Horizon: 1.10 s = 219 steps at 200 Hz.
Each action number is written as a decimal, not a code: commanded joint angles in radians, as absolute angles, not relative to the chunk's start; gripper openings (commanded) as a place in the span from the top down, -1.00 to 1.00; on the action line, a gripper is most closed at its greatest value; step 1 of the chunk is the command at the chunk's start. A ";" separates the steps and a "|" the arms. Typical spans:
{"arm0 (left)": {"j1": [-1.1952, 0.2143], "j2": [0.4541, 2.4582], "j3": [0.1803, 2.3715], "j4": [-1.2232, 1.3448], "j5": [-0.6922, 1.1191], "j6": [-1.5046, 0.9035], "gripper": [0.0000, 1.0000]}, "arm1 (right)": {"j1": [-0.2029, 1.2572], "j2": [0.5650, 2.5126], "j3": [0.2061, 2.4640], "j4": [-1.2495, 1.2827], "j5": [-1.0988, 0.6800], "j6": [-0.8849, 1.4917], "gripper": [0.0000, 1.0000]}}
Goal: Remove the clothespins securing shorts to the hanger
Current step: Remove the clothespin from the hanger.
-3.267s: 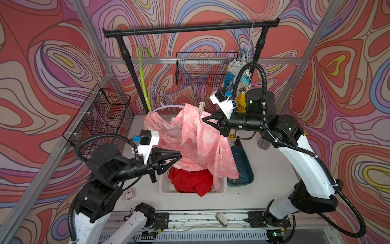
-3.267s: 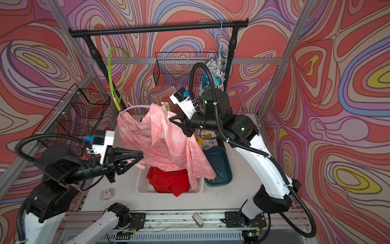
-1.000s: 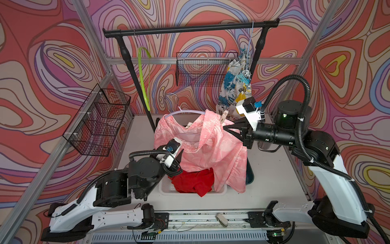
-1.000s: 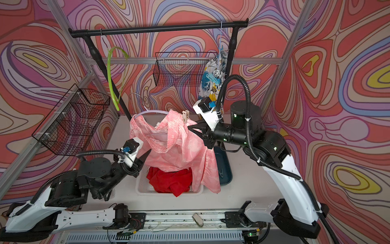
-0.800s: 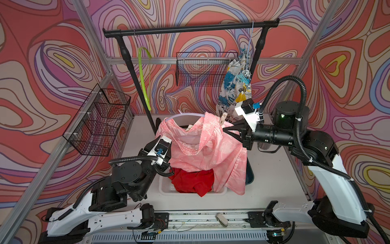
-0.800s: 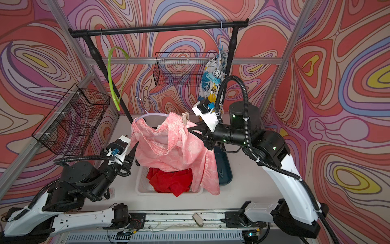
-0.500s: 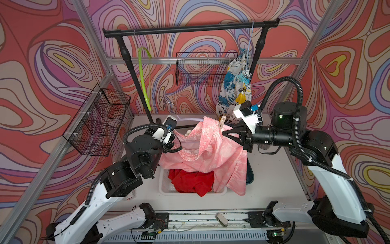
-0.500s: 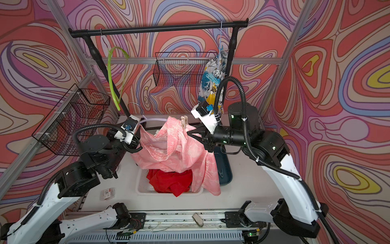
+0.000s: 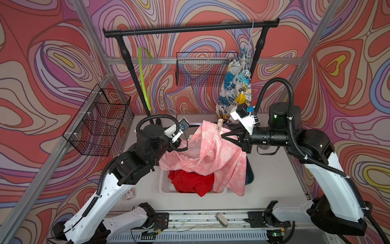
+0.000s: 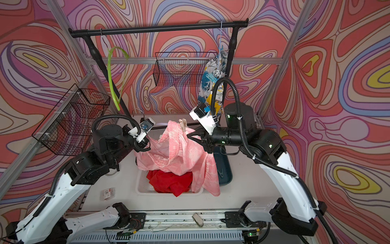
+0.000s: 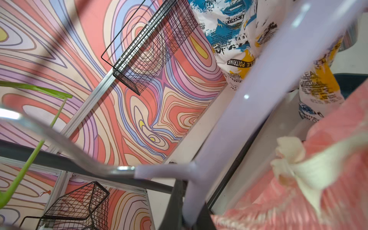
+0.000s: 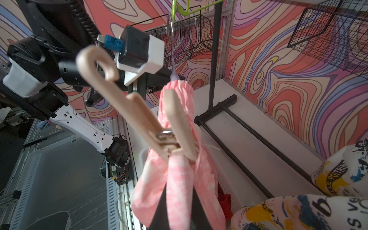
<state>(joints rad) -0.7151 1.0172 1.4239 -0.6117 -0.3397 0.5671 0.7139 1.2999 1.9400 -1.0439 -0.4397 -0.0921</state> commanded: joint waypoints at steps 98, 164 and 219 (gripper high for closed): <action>-0.686 0.944 1.469 -0.661 -0.339 0.575 1.00 | 0.716 1.461 2.216 -0.966 -0.558 0.009 -0.55; -0.686 0.973 1.480 -0.656 -0.380 0.568 1.00 | 0.716 1.503 2.220 -0.976 -0.596 0.022 -0.37; -0.686 0.980 1.499 -0.669 -0.377 0.558 1.00 | 0.716 1.471 2.166 -0.979 -0.548 0.009 0.79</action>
<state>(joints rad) -0.6918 0.9855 1.4475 -0.7097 -0.3710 0.5831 0.7147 1.4960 2.1948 -0.9634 -0.5629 0.0174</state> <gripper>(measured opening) 0.082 0.181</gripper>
